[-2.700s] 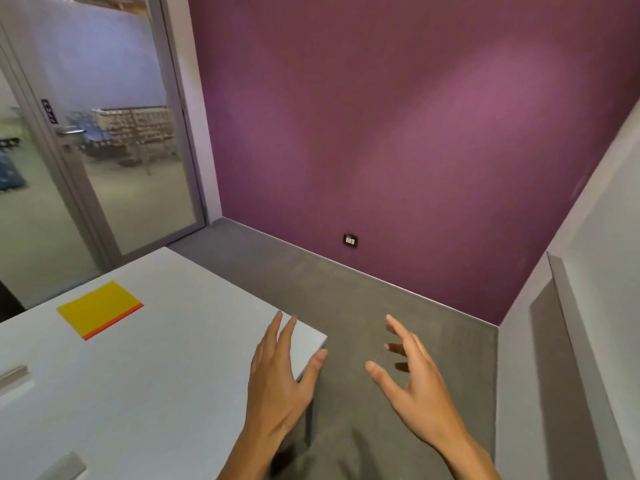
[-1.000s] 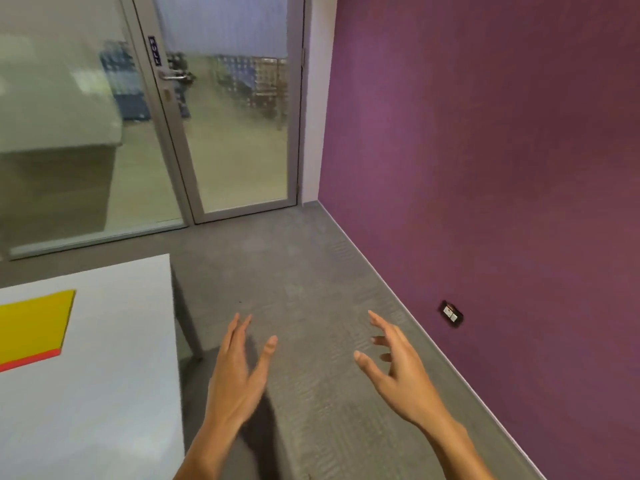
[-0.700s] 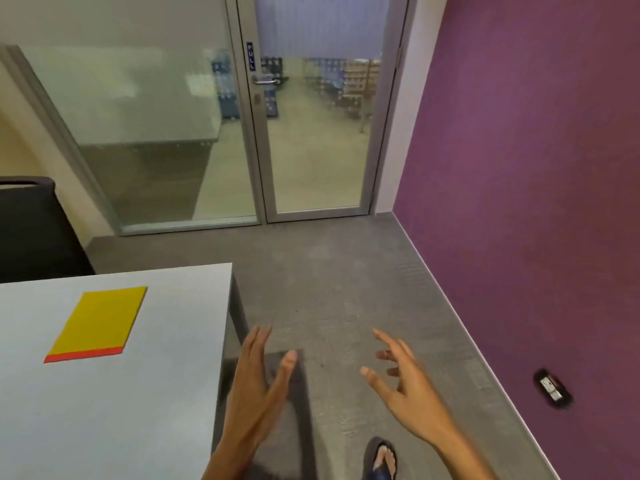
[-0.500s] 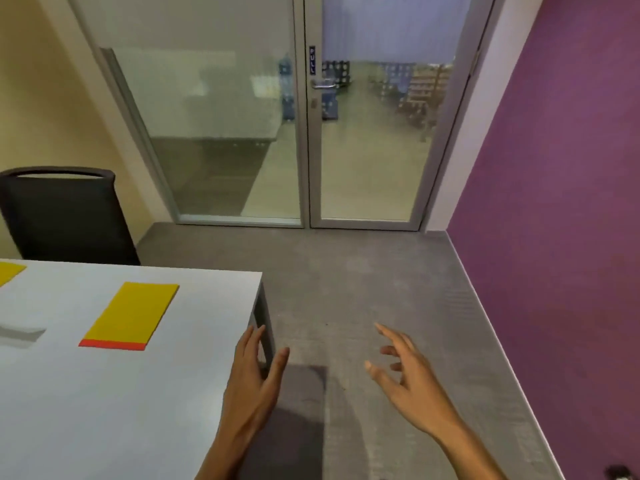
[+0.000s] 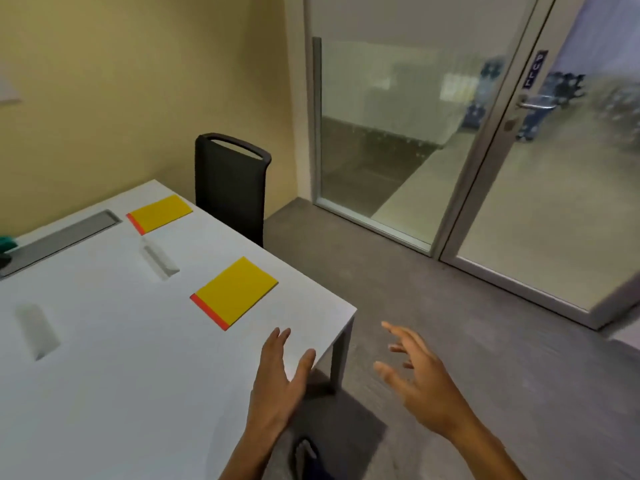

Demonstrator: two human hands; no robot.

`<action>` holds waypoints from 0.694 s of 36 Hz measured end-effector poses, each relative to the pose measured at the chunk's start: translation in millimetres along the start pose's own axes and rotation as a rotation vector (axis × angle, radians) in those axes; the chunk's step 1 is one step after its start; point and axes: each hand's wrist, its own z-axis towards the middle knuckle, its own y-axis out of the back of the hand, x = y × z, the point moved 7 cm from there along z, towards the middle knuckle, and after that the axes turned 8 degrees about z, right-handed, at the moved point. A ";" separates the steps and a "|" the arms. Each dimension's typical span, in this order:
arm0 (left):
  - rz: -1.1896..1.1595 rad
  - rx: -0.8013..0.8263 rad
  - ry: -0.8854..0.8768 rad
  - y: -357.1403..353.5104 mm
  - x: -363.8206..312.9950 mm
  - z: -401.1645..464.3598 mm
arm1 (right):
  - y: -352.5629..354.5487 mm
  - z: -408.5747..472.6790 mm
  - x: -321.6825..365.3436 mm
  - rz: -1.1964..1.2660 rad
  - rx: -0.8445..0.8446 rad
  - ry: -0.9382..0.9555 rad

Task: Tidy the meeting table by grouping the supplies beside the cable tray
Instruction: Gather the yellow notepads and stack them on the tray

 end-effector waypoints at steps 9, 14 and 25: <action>-0.076 -0.073 0.118 22.9 26.5 109.6 | -64.7 141.7 12.1 -0.034 0.202 0.043; -0.143 -0.152 0.174 48.3 45.0 158.3 | -96.0 211.1 31.7 -0.063 0.302 0.080; -0.217 -0.301 0.357 76.1 98.3 212.7 | -160.9 315.9 75.9 -0.141 0.536 0.222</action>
